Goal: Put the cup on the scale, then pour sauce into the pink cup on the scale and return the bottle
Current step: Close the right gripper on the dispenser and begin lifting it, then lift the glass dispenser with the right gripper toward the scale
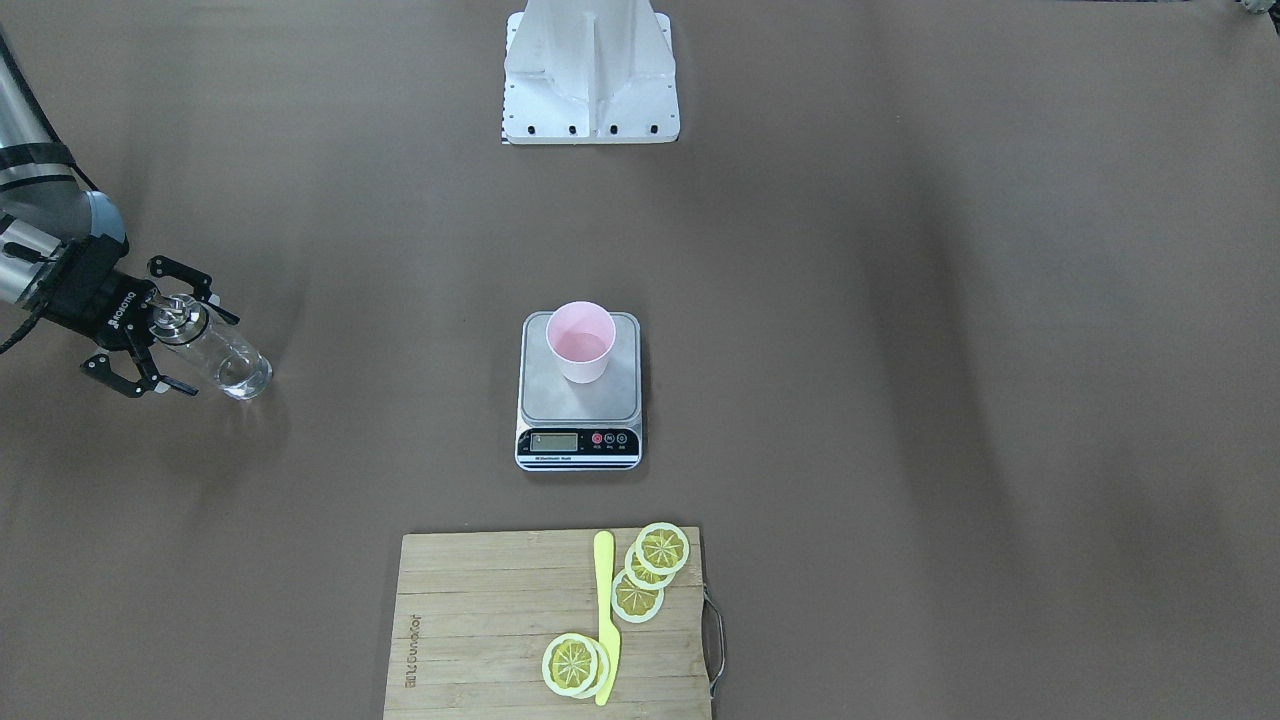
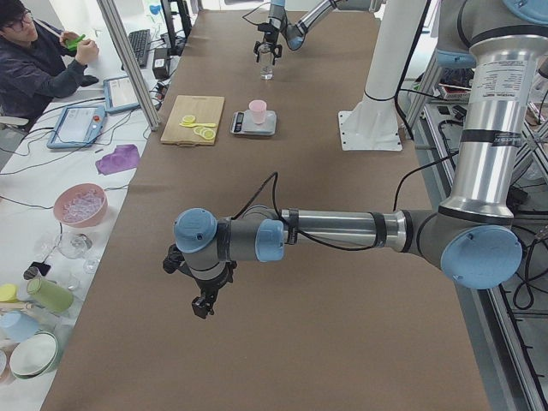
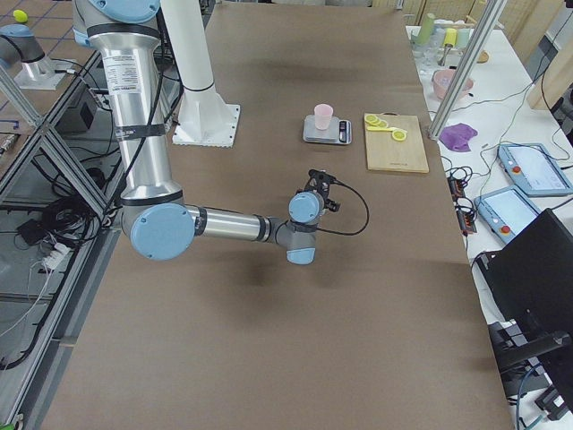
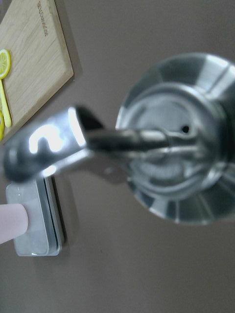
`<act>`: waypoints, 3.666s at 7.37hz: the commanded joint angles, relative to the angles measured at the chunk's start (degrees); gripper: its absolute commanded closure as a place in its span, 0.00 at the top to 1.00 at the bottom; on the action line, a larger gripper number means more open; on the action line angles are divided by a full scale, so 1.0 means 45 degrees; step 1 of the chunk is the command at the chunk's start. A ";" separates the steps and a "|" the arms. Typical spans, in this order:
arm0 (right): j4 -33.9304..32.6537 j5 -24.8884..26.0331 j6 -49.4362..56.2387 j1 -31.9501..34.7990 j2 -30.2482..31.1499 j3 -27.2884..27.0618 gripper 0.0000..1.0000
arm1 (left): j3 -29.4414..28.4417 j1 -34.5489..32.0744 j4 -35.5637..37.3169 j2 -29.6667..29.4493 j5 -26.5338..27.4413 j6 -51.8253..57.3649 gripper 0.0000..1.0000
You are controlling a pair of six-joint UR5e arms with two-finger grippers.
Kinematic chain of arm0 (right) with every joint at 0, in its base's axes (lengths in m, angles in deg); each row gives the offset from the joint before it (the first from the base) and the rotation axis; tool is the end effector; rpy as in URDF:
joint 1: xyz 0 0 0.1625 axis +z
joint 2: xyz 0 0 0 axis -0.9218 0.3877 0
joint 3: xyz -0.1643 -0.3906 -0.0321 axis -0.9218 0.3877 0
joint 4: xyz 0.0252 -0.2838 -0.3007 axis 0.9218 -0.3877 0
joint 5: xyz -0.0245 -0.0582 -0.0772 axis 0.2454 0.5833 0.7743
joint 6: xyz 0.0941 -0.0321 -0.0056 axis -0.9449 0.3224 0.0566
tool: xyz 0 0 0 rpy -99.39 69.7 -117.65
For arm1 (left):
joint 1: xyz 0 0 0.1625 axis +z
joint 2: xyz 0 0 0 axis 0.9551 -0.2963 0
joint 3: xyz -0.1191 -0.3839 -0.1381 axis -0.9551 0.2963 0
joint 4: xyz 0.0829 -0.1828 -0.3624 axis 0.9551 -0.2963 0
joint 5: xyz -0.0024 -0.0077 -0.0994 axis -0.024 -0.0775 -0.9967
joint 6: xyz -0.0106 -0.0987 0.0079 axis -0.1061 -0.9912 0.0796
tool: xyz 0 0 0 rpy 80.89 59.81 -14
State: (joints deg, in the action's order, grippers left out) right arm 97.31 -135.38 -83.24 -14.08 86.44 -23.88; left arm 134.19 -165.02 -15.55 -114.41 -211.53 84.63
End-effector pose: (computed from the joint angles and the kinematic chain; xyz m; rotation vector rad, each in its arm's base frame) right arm -0.2600 -0.4611 0.5750 1.0884 -1.1366 -0.8606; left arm -0.0868 -0.5277 0.6535 0.1595 0.7316 0.3772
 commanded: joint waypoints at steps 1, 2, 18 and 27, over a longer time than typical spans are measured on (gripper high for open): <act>0.0000 0.0000 -0.0013 -0.0062 -0.0005 -0.0019 0.99 | -0.0009 0.0013 0.0000 0.0000 0.0000 0.0000 0.98; 0.0000 0.0000 -0.0013 -0.0062 -0.0005 -0.0019 0.95 | 0.0010 0.0013 0.0000 0.0000 0.0000 0.0000 0.98; -0.0371 -0.0098 -0.1380 0.0035 -0.0123 -0.0586 0.00 | -0.0068 -0.0006 -0.0078 0.0038 -0.0019 0.0019 0.98; -0.5244 -0.0020 -0.1400 0.0289 -0.0083 -0.3724 0.00 | -0.0223 0.0013 -0.0235 0.0156 0.0000 0.0019 0.98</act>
State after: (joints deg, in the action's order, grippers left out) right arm 78.90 -135.64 -89.54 -12.82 86.12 -37.43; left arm 133.46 -165.02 -16.61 -113.71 -211.53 84.72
